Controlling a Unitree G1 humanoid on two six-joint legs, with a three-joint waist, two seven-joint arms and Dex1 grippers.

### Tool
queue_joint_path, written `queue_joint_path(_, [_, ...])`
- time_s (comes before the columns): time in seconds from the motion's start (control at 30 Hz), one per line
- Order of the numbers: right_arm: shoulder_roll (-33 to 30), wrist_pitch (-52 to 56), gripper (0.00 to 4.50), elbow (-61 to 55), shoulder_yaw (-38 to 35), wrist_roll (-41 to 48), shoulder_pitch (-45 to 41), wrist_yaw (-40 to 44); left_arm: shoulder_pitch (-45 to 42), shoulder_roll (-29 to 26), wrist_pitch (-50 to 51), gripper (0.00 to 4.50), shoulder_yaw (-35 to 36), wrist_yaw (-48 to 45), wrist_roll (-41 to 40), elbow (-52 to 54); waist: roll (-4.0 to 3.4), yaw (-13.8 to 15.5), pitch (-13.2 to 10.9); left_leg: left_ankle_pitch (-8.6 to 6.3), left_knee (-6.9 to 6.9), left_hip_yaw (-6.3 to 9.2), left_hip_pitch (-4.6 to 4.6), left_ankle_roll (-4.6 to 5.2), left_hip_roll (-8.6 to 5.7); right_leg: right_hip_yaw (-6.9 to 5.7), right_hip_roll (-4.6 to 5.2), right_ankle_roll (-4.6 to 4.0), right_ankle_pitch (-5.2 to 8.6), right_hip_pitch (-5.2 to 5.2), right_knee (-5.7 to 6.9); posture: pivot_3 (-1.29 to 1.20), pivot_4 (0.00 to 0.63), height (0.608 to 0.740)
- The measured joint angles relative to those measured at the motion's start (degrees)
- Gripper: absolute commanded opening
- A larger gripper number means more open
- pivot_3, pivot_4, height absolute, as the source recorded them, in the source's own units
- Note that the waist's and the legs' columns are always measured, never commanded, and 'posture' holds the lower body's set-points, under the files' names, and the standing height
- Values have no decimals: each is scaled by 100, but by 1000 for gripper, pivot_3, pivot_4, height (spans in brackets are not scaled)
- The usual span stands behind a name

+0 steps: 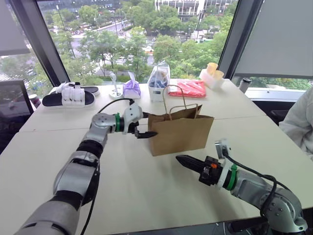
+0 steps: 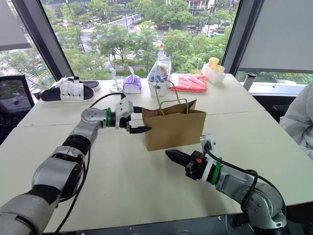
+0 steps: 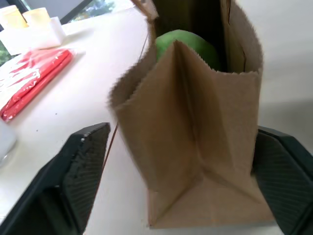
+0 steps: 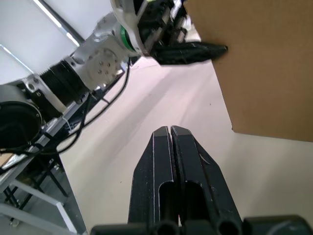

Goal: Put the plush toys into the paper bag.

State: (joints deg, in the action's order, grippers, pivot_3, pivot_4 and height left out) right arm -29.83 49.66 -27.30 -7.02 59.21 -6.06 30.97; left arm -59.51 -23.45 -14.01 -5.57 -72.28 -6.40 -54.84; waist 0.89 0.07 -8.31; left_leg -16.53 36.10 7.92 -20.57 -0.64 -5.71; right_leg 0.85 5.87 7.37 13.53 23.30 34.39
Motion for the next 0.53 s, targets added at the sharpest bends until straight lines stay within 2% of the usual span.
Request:
queue_joint_path(0.13, [-74, 2, 0, 59, 15, -52, 17, 112, 1152, -554, 1734, 4427, 352, -241, -753, 1990, -1, -90, 0, -4, -3, 6, 2, 5, 3, 7, 0, 0, 0, 8, 17, 0, 150, 740])
queue_joint_path(0.23, [-214, 8, 0, 94, 42, -93, -27, 246, 2622, -1100, 3558, 4427, 857, 218, -1540, 4157, -6, -144, -1, -12, -10, 7, 10, 3, 6, 32, -6, -2, 0, 19, 19, 0, 150, 740])
queue_joint_path(0.3, [-364, 1, 0, 163, -17, -206, -59, 313, 3655, -1364, 4671, 4427, 1451, 759, -2084, 5427, -7, -126, -2, -16, -7, 6, 9, -3, 15, 39, -18, -3, 0, 21, 15, 0, 150, 740])
queue_joint_path(0.4, [-561, -8, 0, 275, -122, -307, -99, 399, 5074, -1404, 5674, 4427, 2257, 1531, -2701, 6949, -9, -47, -3, -20, -1, 6, 14, -9, 19, 42, -23, -5, 0, 3, -3, 0, 150, 740])
queue_joint_path(0.53, [-766, -12, 0, 417, -91, -526, -118, 645, 6371, -908, 6286, 4427, 2943, 2554, -3265, 8298, -7, 123, -2, -21, 10, 9, 15, -11, 19, 39, -25, -19, -7, -11, -25, 0, 150, 740])
